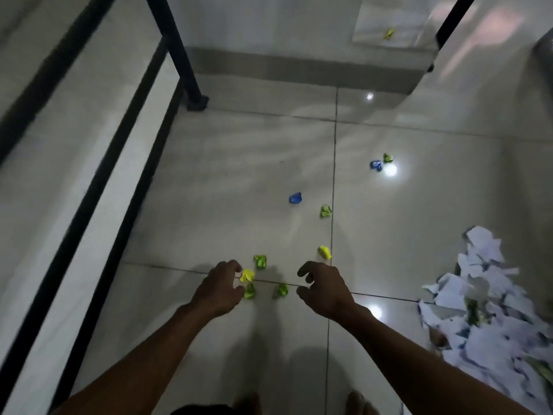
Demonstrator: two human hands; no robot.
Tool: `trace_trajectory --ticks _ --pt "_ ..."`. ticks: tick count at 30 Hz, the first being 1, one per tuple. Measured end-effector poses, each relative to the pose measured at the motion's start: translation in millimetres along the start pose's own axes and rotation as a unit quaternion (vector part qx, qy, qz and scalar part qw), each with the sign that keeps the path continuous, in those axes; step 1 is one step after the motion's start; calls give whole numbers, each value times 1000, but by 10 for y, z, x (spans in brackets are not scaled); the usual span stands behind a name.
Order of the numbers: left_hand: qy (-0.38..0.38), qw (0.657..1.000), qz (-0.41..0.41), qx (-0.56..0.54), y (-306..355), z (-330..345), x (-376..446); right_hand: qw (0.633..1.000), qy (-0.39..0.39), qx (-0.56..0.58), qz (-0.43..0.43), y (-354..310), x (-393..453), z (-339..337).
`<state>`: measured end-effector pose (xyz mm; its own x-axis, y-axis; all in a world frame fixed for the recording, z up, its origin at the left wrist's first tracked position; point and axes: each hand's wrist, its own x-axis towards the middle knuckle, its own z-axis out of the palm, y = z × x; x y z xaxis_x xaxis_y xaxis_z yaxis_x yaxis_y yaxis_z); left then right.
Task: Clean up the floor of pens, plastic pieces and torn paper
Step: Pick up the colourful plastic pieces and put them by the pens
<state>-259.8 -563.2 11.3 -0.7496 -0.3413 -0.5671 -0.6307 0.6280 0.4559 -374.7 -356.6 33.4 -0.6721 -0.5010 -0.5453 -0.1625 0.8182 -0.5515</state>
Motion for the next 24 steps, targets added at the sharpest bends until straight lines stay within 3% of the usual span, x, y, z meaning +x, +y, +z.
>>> trace_trajectory --ticks 6,16,20,24 --pt "-22 993 64 95 -488 590 781 998 -26 -57 -21 542 696 885" --pt "18 992 99 78 -628 1001 1077 991 26 -96 -85 789 922 1405" --pt "63 992 93 51 -654 1026 1104 994 46 -56 -85 789 948 1439" --pt "152 987 55 3 -625 979 1121 991 108 70 -42 704 1020 1383"
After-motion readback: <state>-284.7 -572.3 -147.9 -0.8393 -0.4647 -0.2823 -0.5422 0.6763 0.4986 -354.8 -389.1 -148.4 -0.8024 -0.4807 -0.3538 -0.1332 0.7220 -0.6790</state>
